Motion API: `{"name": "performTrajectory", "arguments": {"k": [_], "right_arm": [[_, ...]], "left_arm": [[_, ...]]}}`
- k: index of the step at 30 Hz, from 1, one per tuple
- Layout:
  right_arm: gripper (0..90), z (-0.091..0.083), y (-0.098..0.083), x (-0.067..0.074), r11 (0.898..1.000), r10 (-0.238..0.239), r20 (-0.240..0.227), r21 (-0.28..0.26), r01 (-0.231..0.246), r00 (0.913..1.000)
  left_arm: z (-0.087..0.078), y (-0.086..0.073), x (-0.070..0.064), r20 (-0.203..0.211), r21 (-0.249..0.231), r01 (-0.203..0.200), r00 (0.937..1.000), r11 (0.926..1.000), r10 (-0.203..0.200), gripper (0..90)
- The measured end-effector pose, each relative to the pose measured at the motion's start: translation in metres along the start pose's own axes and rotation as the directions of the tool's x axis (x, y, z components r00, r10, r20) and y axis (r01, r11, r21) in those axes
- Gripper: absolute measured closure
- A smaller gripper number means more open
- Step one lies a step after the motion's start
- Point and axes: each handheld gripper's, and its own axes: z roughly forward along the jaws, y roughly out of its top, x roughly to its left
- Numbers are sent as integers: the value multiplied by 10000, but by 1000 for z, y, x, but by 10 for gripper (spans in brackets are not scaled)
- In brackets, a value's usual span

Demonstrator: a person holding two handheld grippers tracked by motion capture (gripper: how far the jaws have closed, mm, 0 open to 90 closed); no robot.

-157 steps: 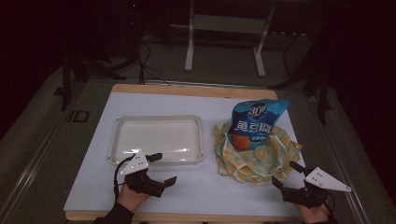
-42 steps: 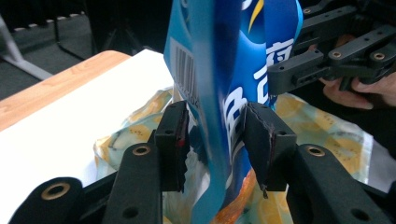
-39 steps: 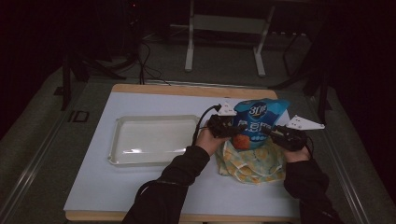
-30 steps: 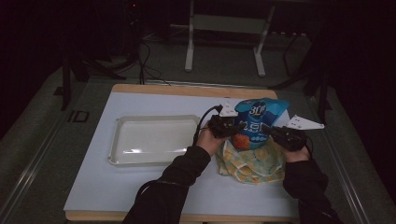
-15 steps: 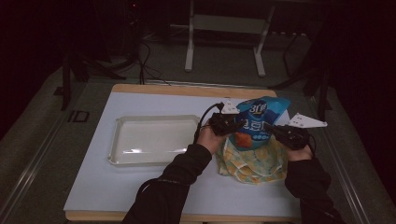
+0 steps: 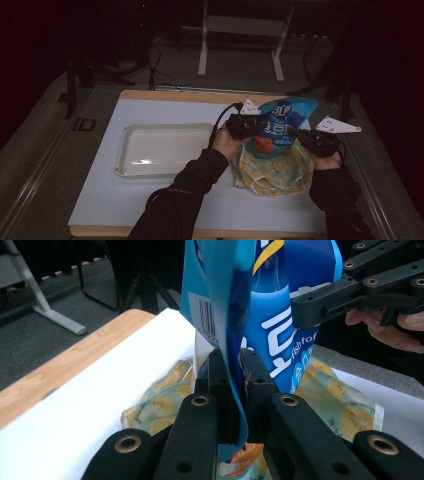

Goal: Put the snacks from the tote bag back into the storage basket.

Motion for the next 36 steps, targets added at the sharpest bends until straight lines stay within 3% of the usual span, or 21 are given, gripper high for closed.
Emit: {"name": "performTrajectory", "arguments": {"k": [17, 27, 36], "right_arm": [[893, -16, 37, 4, 9992, -52, 228, -399, 61, 9997], [894, -24, 64, 9, 9971, -383, 333, -638, 404, 9987], [895, -22, 85, 19, 9938, -744, 259, -810, 763, 9969]], "left_arm": [[-25, 37, -2, -120, -271, -240, 9996, 9993, 237, 879], [-45, 60, -2, -268, -304, -467, 9986, 9984, 459, 880], [-69, 67, 1, -546, -389, -475, 9975, 9981, 453, 880]]}}
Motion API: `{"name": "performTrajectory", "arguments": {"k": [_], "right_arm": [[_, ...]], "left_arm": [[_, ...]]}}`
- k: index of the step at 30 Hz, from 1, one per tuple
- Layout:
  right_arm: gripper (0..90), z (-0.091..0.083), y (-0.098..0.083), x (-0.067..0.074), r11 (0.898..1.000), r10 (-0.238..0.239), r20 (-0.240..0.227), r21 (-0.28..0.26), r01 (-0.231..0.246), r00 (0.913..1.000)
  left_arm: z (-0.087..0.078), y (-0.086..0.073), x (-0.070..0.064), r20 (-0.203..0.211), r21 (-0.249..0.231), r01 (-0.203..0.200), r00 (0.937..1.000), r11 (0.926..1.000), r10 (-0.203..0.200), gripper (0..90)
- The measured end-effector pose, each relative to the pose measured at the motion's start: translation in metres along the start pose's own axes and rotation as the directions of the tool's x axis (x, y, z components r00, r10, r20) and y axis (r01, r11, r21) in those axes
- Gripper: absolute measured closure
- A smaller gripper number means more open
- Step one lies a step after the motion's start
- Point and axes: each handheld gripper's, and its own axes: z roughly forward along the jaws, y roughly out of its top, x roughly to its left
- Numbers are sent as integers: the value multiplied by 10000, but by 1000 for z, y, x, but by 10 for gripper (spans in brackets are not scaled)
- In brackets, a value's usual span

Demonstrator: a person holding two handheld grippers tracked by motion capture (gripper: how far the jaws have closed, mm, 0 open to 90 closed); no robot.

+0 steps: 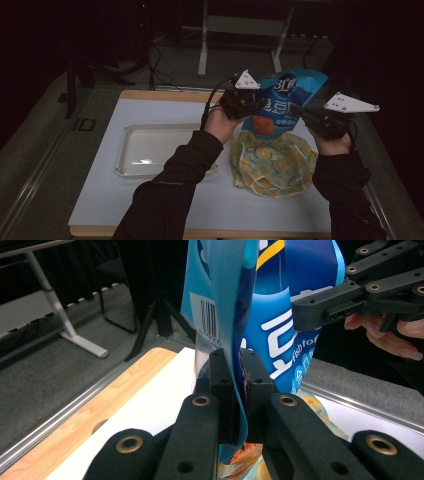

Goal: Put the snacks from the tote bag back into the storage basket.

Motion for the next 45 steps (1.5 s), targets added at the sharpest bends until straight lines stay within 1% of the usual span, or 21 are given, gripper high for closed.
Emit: {"name": "performTrajectory", "arguments": {"k": [10, 16, 17, 20, 30, 38, 39, 40, 41, 45], "right_arm": [[895, 21, 19, 19, 9997, -248, -306, -78, 246, 9992], [895, 33, 30, 31, 9991, -386, -529, -171, 377, 9979], [895, 35, 31, 33, 9991, -399, -553, -178, 390, 9977], [895, 41, 36, 39, 9988, -449, -645, -225, 436, 9969], [894, 65, 48, 61, 9978, -620, -1070, -300, 591, 9923], [895, 85, 56, 83, 9968, -767, -1453, -332, 726, 9864], [895, 85, 56, 83, 9968, -767, -1453, -332, 726, 9864], [894, 87, 57, 86, 9966, -793, -1491, -336, 751, 9856], [895, 92, 59, 91, 9966, -796, -1600, -353, 749, 9839], [895, 102, 60, 103, 9966, -777, -1721, -388, 721, 9820]], "left_arm": [[-32, -6, 12, -389, -20, 151, 9991, 9999, -152, 880], [-52, -10, 18, -632, -57, 185, 9978, 9998, -188, 881], [-56, -10, 19, -664, -79, 278, 9974, 9996, -283, 881], [-65, -13, 22, -807, -81, 266, 9964, 9996, -271, 881], [-97, -26, 31, -1263, 58, 412, 9912, 9991, -401, 881], [-125, -39, 39, -1591, 134, 559, 9858, 9983, -531, 881], [-125, -39, 39, -1591, 134, 559, 9858, 9983, -531, 882], [-132, -43, 40, -1665, 136, 620, 9843, 9980, -589, 882], [-136, -45, 41, -1711, 175, 631, 9835, 9979, -592, 881], [-147, -53, 44, -1812, 178, 735, 9810, 9971, -691, 881]]}}
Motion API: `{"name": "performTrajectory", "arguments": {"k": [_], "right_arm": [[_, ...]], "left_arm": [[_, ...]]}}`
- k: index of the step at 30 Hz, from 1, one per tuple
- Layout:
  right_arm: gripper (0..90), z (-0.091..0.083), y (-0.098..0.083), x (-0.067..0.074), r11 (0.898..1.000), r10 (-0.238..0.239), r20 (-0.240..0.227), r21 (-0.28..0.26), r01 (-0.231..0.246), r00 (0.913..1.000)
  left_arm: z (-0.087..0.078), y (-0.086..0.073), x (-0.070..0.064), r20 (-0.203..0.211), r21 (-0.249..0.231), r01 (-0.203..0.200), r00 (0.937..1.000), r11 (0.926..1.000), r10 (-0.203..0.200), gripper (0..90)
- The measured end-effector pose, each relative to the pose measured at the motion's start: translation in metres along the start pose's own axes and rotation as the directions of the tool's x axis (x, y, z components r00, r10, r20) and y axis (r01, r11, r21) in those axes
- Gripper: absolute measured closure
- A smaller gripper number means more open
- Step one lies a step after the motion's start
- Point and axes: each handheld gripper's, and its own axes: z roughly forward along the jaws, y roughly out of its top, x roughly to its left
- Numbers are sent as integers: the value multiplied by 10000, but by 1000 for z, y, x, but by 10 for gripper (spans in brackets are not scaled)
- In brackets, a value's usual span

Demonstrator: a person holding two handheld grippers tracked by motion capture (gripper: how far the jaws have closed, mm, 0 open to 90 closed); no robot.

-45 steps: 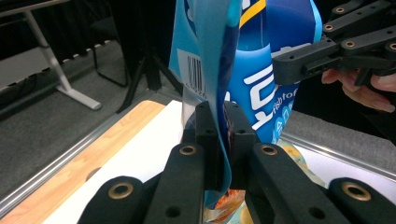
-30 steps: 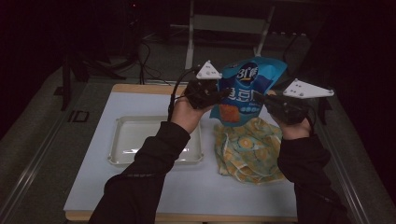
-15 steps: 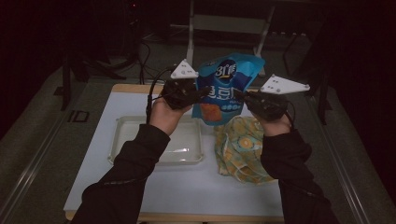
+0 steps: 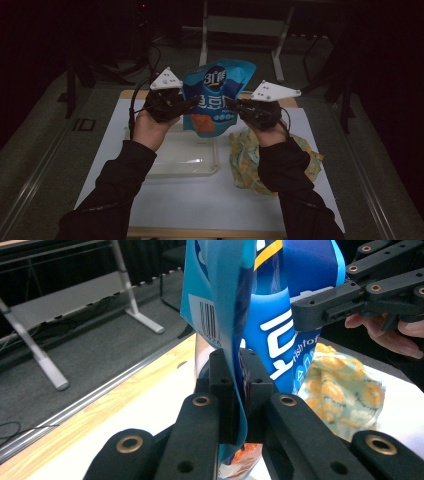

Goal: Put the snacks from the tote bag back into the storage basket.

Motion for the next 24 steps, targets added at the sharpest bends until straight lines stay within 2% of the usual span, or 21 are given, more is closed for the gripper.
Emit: {"name": "performTrajectory", "arguments": {"k": [13, 24], "right_arm": [[895, 33, -4, 27, 10000, 29, -441, 57, -27, 9990], [895, 45, -24, 35, 9992, 320, -597, 260, -305, 9977]], "left_arm": [[-24, -31, 14, -295, 186, 369, 9989, 9991, -363, 881], [-16, -57, 17, -131, 319, 638, 9979, 9975, -634, 881]]}}
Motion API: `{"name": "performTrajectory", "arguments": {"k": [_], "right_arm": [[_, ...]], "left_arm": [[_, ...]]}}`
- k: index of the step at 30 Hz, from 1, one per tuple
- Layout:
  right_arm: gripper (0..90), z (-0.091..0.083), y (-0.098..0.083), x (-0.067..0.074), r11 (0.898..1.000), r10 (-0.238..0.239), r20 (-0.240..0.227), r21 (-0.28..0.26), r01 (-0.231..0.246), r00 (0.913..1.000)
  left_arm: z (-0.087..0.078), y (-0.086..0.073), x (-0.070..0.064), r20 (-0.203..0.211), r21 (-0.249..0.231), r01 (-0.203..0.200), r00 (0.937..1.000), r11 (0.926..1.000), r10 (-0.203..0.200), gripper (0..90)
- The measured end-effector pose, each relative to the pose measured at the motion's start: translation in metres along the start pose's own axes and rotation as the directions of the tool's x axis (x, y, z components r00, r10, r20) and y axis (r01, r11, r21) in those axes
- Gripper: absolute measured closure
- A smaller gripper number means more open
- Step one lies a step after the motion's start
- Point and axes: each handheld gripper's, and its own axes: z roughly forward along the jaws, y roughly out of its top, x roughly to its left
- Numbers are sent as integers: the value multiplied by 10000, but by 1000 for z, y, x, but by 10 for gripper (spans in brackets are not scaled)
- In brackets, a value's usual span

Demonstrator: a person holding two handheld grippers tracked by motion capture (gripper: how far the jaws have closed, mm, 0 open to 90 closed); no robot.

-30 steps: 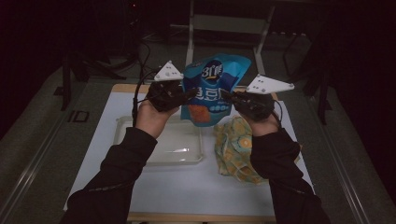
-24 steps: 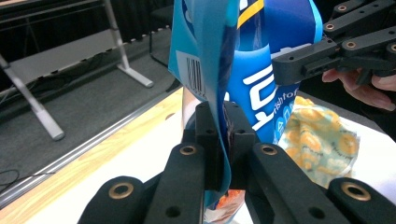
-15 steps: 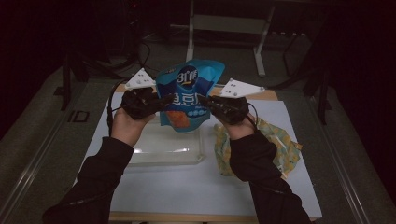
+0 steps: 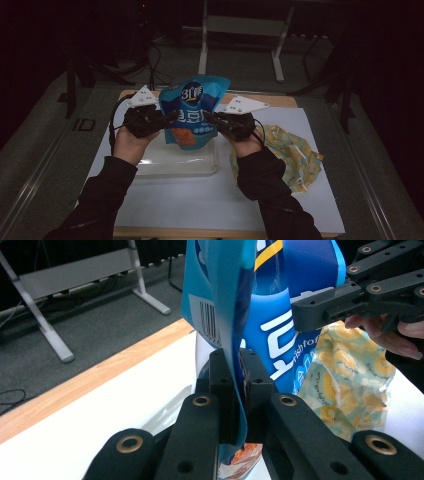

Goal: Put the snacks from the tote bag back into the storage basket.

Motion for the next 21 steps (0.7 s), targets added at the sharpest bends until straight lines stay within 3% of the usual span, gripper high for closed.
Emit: {"name": "performTrajectory", "arguments": {"k": [21], "right_arm": [[895, 30, -55, 6, 9952, 525, -275, 838, -500, 9982]], "left_arm": [[30, -59, 13, 378, 553, 662, 9969, 9963, -684, 881]]}}
